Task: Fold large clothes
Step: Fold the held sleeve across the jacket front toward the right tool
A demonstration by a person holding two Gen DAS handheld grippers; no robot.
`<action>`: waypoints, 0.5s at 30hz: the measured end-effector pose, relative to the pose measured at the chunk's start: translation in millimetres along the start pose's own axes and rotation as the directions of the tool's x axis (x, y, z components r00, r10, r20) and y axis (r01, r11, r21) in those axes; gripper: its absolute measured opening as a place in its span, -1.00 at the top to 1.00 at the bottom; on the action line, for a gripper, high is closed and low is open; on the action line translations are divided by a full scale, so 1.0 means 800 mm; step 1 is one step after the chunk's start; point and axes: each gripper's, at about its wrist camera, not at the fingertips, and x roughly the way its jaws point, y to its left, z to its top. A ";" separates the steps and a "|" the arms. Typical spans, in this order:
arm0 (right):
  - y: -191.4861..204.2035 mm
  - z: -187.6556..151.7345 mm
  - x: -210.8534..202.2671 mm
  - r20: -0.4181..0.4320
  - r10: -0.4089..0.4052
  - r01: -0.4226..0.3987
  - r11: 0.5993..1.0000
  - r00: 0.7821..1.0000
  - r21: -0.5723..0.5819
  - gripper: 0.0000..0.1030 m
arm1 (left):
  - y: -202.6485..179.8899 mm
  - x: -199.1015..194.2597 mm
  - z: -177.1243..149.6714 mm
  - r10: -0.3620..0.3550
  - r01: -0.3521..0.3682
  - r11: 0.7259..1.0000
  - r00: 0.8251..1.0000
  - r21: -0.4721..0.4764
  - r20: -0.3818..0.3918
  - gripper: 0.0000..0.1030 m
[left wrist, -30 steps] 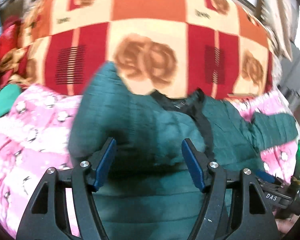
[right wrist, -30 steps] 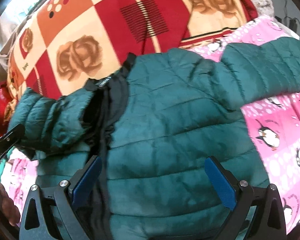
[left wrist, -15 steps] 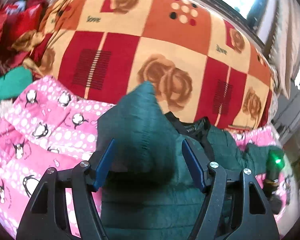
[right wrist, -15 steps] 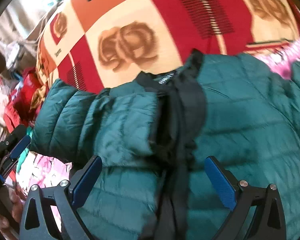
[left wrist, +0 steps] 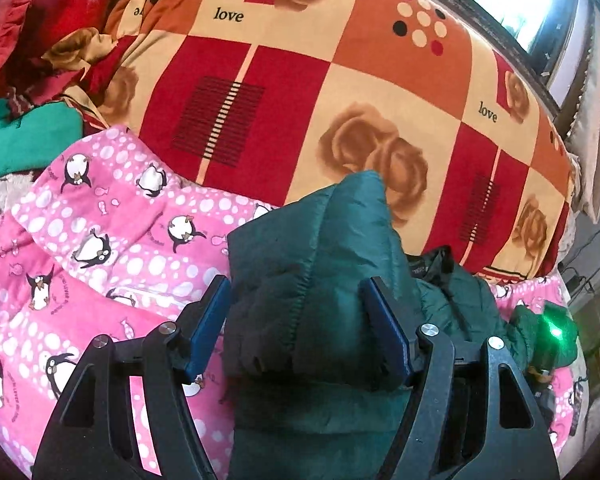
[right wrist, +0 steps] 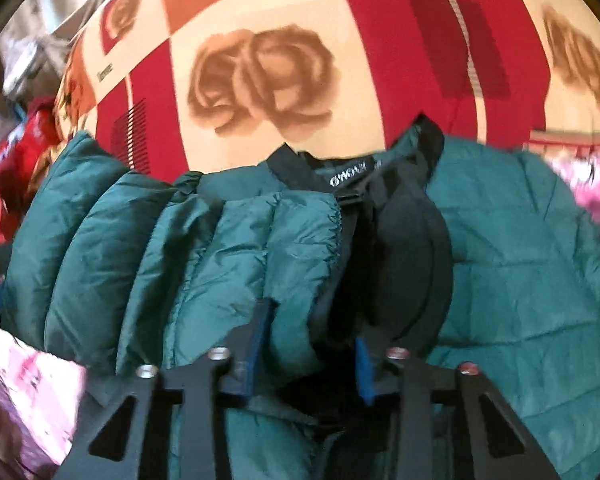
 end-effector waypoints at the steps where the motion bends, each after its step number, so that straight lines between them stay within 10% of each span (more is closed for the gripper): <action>1: -0.001 0.001 -0.005 0.012 -0.001 0.002 1.000 1.000 -0.012 0.48 | 0.000 0.002 -0.001 0.005 -0.005 1.000 1.000 0.000 0.001 -0.44; 15: -0.050 0.040 -0.074 0.194 -0.080 0.089 0.995 0.978 -0.035 0.57 | -0.005 0.055 -0.014 0.081 -0.079 0.996 0.993 0.032 -0.086 -0.44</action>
